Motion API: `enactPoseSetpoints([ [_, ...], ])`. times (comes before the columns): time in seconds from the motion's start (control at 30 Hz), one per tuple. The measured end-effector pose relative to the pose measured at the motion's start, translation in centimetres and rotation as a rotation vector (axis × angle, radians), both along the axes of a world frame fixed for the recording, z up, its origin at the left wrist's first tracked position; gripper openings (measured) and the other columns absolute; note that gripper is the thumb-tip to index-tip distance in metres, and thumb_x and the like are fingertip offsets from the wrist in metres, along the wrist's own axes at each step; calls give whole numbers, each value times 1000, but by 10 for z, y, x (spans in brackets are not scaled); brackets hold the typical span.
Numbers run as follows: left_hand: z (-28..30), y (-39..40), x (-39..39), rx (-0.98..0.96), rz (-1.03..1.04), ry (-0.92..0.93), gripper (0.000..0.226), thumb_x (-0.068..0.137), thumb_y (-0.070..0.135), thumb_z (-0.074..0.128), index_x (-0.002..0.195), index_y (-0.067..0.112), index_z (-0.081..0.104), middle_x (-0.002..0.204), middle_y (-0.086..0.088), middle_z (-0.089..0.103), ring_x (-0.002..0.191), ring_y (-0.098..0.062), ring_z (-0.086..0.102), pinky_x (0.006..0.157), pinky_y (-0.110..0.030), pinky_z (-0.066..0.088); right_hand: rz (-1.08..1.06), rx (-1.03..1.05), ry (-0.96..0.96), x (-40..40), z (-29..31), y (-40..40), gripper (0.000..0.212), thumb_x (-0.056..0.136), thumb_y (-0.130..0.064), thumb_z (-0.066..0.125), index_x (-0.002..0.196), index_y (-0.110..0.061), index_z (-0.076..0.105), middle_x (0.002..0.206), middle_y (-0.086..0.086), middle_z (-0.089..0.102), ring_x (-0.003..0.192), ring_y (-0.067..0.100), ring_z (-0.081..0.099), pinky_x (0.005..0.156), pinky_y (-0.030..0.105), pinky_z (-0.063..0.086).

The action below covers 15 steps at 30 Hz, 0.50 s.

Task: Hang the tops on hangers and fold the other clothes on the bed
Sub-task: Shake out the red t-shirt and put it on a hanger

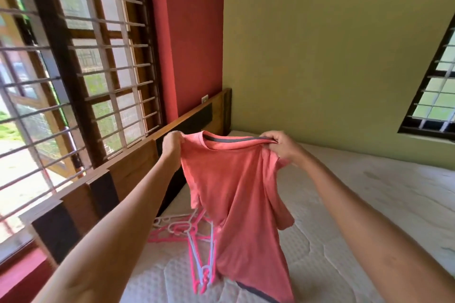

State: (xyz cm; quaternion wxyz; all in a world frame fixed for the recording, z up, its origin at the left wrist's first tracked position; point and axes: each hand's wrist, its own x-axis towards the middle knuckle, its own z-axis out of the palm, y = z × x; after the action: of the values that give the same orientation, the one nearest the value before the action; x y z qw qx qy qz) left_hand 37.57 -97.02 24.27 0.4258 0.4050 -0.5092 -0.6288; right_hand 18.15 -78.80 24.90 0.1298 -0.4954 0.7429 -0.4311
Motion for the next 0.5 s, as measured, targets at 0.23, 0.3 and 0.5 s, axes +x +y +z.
enactPoseSetpoints([
  [0.23,-28,42,-17,-713,-427,-839,22,84,37,65,71,18,63,76,-2,64,68,-13,57,58,-23,43,101,184,-211,-14,22,10,19,81,-11,56,63,-15,62,60,-5,59,56,6,52,59,23,38],
  [0.3,-37,43,-12,-702,-464,-876,12,88,23,62,78,19,66,81,0,63,70,-10,58,56,-17,43,88,270,-334,-20,2,16,11,68,-18,57,61,-12,61,54,-4,57,49,7,50,54,24,37],
  [0.5,-98,49,32,-166,-1124,-871,16,86,-10,55,91,3,62,62,11,64,57,5,59,59,-10,47,290,674,-221,-2,-76,17,9,43,-8,45,45,-12,53,39,-8,46,41,6,43,40,18,32],
])
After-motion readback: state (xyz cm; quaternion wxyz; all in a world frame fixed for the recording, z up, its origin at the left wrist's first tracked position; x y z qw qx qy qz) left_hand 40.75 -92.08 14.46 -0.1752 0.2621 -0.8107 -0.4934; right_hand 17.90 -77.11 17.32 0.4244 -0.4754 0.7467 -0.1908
